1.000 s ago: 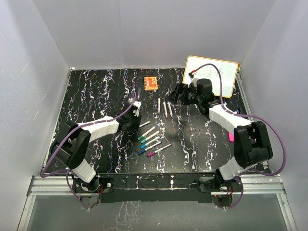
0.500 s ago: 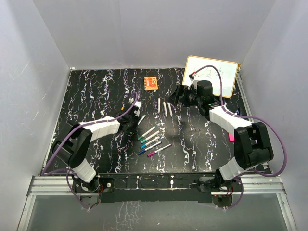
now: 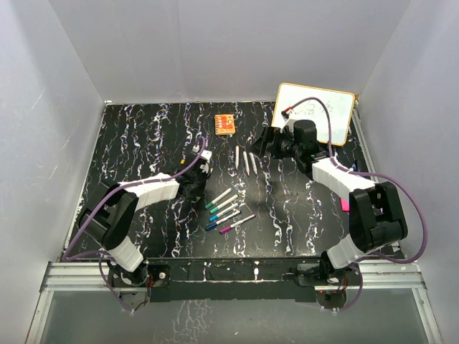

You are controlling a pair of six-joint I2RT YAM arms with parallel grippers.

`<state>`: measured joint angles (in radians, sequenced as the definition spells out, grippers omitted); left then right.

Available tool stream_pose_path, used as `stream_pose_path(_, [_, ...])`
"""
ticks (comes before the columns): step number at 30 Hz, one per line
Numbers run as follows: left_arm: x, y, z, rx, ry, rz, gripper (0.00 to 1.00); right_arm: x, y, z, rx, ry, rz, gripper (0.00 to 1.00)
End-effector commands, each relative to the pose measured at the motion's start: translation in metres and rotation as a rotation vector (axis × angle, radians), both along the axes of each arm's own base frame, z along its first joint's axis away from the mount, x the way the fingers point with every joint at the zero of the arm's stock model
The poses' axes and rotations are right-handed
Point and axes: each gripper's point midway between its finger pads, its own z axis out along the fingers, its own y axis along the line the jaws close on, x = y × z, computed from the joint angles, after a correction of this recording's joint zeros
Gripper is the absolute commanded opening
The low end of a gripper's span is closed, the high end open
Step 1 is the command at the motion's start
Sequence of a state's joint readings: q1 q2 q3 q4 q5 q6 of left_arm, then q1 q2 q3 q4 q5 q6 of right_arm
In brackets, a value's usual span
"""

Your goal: Open the pen caps

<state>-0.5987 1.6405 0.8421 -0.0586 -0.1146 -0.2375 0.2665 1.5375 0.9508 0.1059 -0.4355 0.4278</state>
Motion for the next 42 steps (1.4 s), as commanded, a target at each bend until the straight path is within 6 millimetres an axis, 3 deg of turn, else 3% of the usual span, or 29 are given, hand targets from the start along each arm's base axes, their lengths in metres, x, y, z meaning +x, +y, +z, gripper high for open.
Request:
stream_pose_path(1, [-0.020, -0.005, -0.017, -0.010, 0.093, -0.029, 0.00, 0.008, 0.002, 0.028, 0.027, -0.085, 0.003, 0.94])
stream_pose_path(4, [-0.014, -0.011, -0.005, -0.042, 0.067, -0.021, 0.00, 0.007, 0.002, 0.027, 0.029, -0.077, 0.005, 0.94])
stream_pose_path(8, [0.000, -0.024, 0.030, -0.121, -0.010, -0.009, 0.00, 0.005, 0.007, 0.022, 0.047, -0.045, 0.026, 0.89])
stream_pose_path(13, [0.017, -0.053, 0.082, -0.308, -0.116, -0.005, 0.00, -0.003, 0.017, 0.018, 0.118, -0.012, 0.065, 0.86])
stream_pose_path(18, [0.023, -0.083, 0.109, -0.490, -0.145, -0.029, 0.00, -0.015, 0.028, 0.016, 0.186, 0.012, 0.110, 0.83])
stream_pose_path(31, [0.026, -0.128, 0.130, -0.769, -0.107, -0.078, 0.00, -0.026, 0.049, 0.006, 0.265, 0.059, 0.156, 0.72])
stream_pose_path(42, [0.022, -0.149, 0.139, -0.884, -0.079, -0.118, 0.00, -0.026, 0.058, 0.002, 0.312, 0.081, 0.187, 0.59])
